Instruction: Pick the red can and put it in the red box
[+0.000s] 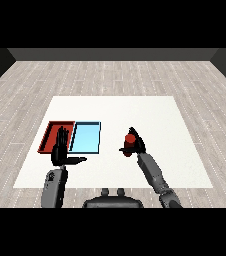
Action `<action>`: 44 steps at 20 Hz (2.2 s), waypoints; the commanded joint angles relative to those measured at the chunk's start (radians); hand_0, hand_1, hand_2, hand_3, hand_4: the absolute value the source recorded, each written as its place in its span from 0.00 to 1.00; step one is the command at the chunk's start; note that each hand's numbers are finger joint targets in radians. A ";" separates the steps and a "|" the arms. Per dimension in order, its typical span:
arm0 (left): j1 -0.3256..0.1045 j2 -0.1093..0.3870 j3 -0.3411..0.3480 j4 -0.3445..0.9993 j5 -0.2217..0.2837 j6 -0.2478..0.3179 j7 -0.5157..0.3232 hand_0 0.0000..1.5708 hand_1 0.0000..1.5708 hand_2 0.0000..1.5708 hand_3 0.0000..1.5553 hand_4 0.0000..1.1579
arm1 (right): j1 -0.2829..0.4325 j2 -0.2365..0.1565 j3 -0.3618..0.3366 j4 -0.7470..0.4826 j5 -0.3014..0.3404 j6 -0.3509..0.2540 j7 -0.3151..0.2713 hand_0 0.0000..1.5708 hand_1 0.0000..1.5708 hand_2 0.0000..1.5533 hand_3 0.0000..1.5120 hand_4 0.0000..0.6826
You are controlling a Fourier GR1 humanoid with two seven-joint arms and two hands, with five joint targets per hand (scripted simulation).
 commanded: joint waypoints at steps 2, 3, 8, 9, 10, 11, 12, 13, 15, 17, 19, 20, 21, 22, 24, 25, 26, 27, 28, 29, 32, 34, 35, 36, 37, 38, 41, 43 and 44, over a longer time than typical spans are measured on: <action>0.011 0.015 0.005 -0.030 0.010 -0.015 0.006 0.00 0.00 0.00 0.00 0.00 | -0.031 0.001 0.006 0.089 0.026 -0.125 -0.039 0.93 0.93 0.94 0.94 0.90; -0.017 0.004 -0.001 -0.044 0.005 0.014 0.059 0.00 0.00 0.00 0.00 0.00 | -0.023 -0.027 -0.034 0.061 0.044 -0.098 -0.022 0.93 0.93 0.94 0.94 0.90; 0.037 0.002 -0.014 -0.071 -0.001 -0.002 0.037 0.00 0.00 0.00 0.00 0.00 | 0.000 -0.022 0.004 -0.026 0.069 -0.133 0.026 0.94 0.94 0.93 0.93 0.86; -0.030 -0.006 -0.024 -0.054 -0.008 0.019 0.078 0.00 0.00 0.00 0.00 0.00 | -0.020 0.000 0.011 0.026 0.068 -0.137 -0.018 0.93 0.93 0.93 0.93 0.86; 0.041 -0.019 -0.036 -0.023 -0.029 0.012 0.002 0.00 0.00 0.00 0.00 0.00 | -0.001 0.000 0.050 -0.023 0.051 -0.165 0.014 0.92 0.92 0.93 0.92 0.87; 0.063 -0.004 -0.017 -0.040 -0.016 0.002 0.003 0.00 0.00 0.00 0.00 0.00 | 0.063 0.000 0.122 -0.132 0.039 -0.216 0.068 0.94 0.94 0.93 0.92 0.88; -0.044 0.005 0.008 0.045 -0.001 0.001 0.012 0.00 0.00 0.00 0.00 0.00 | 0.090 -0.024 0.061 -0.150 0.092 -0.168 0.057 0.94 0.94 0.93 0.92 0.87; -0.045 -0.025 -0.011 0.109 -0.031 0.018 -0.064 0.00 0.00 0.00 0.00 0.00 | -0.005 -0.006 0.029 -0.007 0.100 -0.155 -0.002 0.93 0.93 0.93 0.91 0.88; 0.029 0.014 -0.009 -0.020 0.005 -0.030 -0.018 0.00 0.00 0.00 0.00 0.00 | -0.014 -0.035 0.027 -0.051 0.105 -0.136 0.002 0.92 0.92 0.92 0.91 0.88; 0.011 -0.006 -0.025 0.051 -0.012 -0.025 -0.039 0.00 0.00 0.00 0.00 0.00 | 0.041 -0.034 0.052 -0.170 0.121 -0.144 0.049 0.92 0.92 0.92 0.91 0.90; -0.004 0.006 -0.018 0.039 -0.004 -0.031 -0.017 0.00 0.00 0.00 0.00 0.00 | -0.012 -0.060 0.033 -0.187 0.117 -0.132 0.063 0.91 0.91 0.92 0.90 0.92; 0.001 -0.023 -0.059 0.007 -0.042 0.005 0.007 0.00 0.00 0.00 0.00 0.00 | 0.131 -0.042 0.098 -0.353 0.145 -0.173 0.071 0.91 0.91 0.92 0.91 0.90; 0.035 -0.035 -0.091 -0.067 -0.035 0.002 0.058 0.00 0.00 0.00 0.00 0.00 | 0.102 -0.026 0.109 -0.388 0.153 -0.199 0.141 0.90 0.90 0.92 0.91 0.91; -0.008 -0.032 -0.091 -0.056 -0.051 0.016 0.069 0.00 0.00 0.00 0.00 0.00 | 0.085 -0.011 0.091 -0.300 0.172 -0.191 0.039 0.91 0.91 0.92 0.91 0.91; -0.022 -0.012 -0.060 -0.031 -0.018 -0.012 0.062 0.00 0.00 0.00 0.00 0.00 | 0.146 -0.045 0.099 -0.461 0.166 -0.182 0.109 0.91 0.91 0.92 0.91 0.91; -0.027 -0.025 -0.083 0.003 -0.065 0.014 0.042 0.00 0.00 0.00 0.00 0.00 | 0.117 -0.040 0.083 -0.456 0.163 -0.173 0.132 0.91 0.91 0.92 0.91 0.91; 0.033 -0.037 -0.117 0.002 -0.079 0.009 -0.006 0.00 0.00 0.00 0.00 0.00 | 0.177 -0.082 0.108 -0.580 0.159 -0.160 0.169 0.92 0.92 0.92 0.91 0.92; 0.028 -0.037 -0.138 -0.136 -0.056 0.033 0.133 0.00 0.00 0.00 0.00 0.00 | 0.222 -0.044 0.113 -0.554 0.166 -0.169 0.085 0.93 0.93 0.93 0.92 0.94; -0.021 -0.031 -0.112 -0.042 -0.046 0.001 0.096 0.00 0.00 0.00 0.00 0.00 | 0.155 -0.078 0.091 -0.609 0.145 -0.142 0.183 0.93 0.93 0.93 0.92 0.97; 0.006 -0.037 -0.153 -0.011 -0.059 0.022 0.059 0.00 0.00 0.00 0.00 0.00 | 0.191 -0.091 0.095 -0.670 0.141 -0.134 0.216 0.93 0.93 0.93 0.92 0.97; -0.040 -0.038 -0.176 -0.011 -0.063 0.053 0.128 0.00 0.00 0.00 0.00 0.00 | 0.246 -0.079 0.130 -0.805 0.166 -0.161 0.280 0.92 0.92 0.92 0.92 0.95; -0.043 -0.038 -0.183 -0.008 -0.063 0.062 0.129 0.00 0.00 0.00 0.00 0.00 | 0.237 -0.056 0.081 -0.727 0.178 -0.154 0.203 0.92 0.92 0.92 0.92 0.96; -0.044 -0.038 -0.186 -0.007 -0.062 0.065 0.129 0.00 0.00 0.00 0.00 0.00 | 0.198 -0.032 0.092 -0.749 0.186 -0.169 0.254 0.92 0.92 0.92 0.91 0.96; -0.046 -0.038 -0.188 -0.006 -0.062 0.068 0.129 0.00 0.00 0.00 0.00 0.00 | 0.185 -0.002 0.112 -0.740 0.209 -0.197 0.258 0.92 0.92 0.92 0.91 0.96; 0.032 -0.038 -0.226 -0.028 -0.078 0.055 0.070 0.00 0.00 0.00 0.00 0.00 | 0.166 -0.002 0.159 -0.723 0.199 -0.249 0.255 0.92 0.92 0.92 0.91 0.96; -0.175 -0.038 -0.202 0.027 -0.052 0.129 0.228 0.00 0.00 0.00 0.00 0.00 | 0.146 -0.001 0.199 -0.705 0.190 -0.293 0.252 0.92 0.92 0.92 0.91 0.96; -0.147 -0.038 -0.275 0.115 -0.057 0.169 0.141 0.00 0.00 0.00 0.00 0.00 | 0.133 0.000 0.313 -0.691 0.159 -0.406 0.241 0.92 0.92 0.92 0.91 0.96; -0.100 -0.038 -0.397 0.054 -0.003 0.227 0.181 0.00 0.00 0.00 0.00 0.00 | 0.130 0.000 0.286 -0.665 0.133 -0.368 0.208 0.92 0.92 0.92 0.91 0.96; -0.174 -0.038 -0.287 0.102 -0.003 0.134 0.197 0.00 0.00 0.00 0.00 0.00 | 0.127 0.000 0.265 -0.683 0.152 -0.364 0.233 0.92 0.92 0.92 0.91 0.95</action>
